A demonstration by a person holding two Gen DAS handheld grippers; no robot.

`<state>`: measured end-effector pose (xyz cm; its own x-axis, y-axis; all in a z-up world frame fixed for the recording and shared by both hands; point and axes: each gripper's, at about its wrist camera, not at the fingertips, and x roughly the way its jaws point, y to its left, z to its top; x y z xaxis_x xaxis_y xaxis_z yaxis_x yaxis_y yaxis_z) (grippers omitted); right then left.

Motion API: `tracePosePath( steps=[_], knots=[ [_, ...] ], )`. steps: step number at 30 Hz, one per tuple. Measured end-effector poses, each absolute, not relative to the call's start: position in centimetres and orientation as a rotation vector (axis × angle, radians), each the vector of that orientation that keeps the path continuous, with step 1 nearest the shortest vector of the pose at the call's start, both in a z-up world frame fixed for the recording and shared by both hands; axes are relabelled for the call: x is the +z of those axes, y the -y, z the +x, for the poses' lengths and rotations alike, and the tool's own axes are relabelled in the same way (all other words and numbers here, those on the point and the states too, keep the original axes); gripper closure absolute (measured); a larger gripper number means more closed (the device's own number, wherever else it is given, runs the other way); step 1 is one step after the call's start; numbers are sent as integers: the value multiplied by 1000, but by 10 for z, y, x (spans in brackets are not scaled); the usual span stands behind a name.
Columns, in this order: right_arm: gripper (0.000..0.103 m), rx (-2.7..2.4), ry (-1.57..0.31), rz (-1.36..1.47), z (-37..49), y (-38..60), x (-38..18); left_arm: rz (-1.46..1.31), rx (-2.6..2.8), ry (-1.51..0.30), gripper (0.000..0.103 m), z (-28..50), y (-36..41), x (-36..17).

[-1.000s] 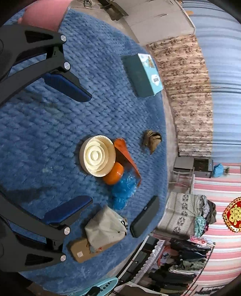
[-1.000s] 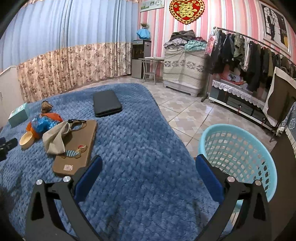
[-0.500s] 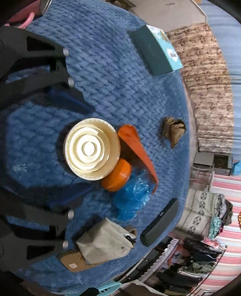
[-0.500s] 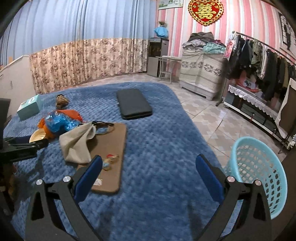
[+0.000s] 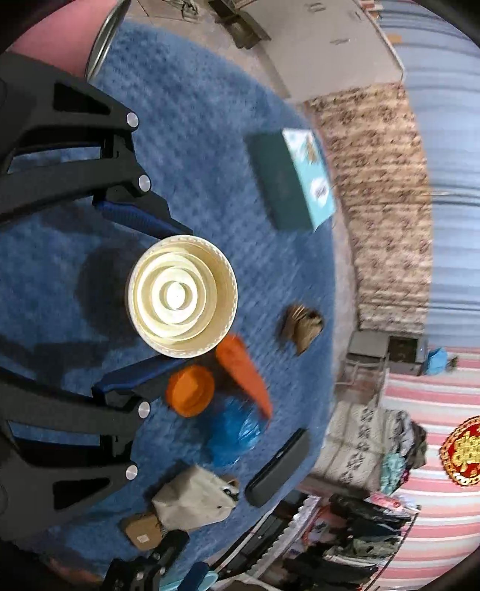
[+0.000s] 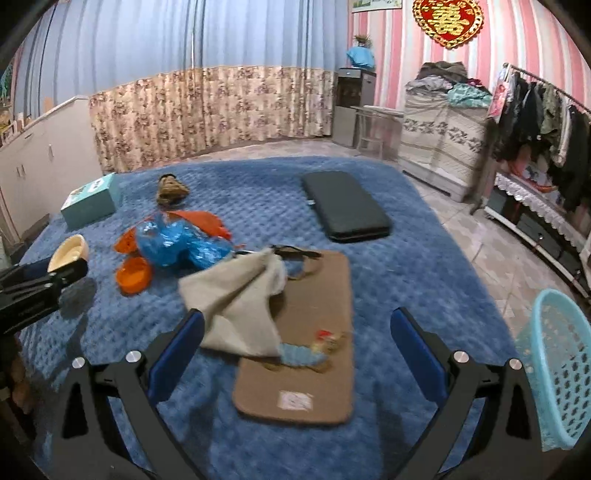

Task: Collect trash
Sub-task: 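Grasp the cream round lid with left tool while right grasps beige cloth bag, then carry the cream lid and beige cloth bag over the basket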

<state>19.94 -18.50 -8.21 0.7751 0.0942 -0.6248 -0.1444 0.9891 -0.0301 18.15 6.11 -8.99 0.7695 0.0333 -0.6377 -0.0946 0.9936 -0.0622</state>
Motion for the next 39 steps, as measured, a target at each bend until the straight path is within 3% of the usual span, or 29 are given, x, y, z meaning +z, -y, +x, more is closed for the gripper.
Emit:
tracePosePath(
  steps=[9,11,12,14,15,16,20,30,39],
  knots=[
    [6,164,-778,-105,228,161,-102,-119,87,-639,42,171,-68,-89],
    [17,157,-772,-106,229,160,-104,-105,89,-633,42,171,-66,-88],
    [27,158,-775,-106,229,160,-105,-101,89,-633,42,171,-65,-88],
    [36,174,-781,-99,229,159,-107,-96,89,-638,42,172,-67,-89],
    [50,184,-775,-98,227,159,-107,-98,89,-642,42,173,-67,-89],
    [57,204,-768,-97,226,158,-105,-102,91,-647,42,174,-68,-89],
    [72,242,-734,-84,218,161,-99,-110,95,-654,42,176,-70,-90],
    [76,257,-678,4,195,211,-70,-50,92,-654,42,177,-57,-87],
    [76,133,-600,44,153,294,-38,-39,-20,-564,42,169,-2,-42]
  ],
)
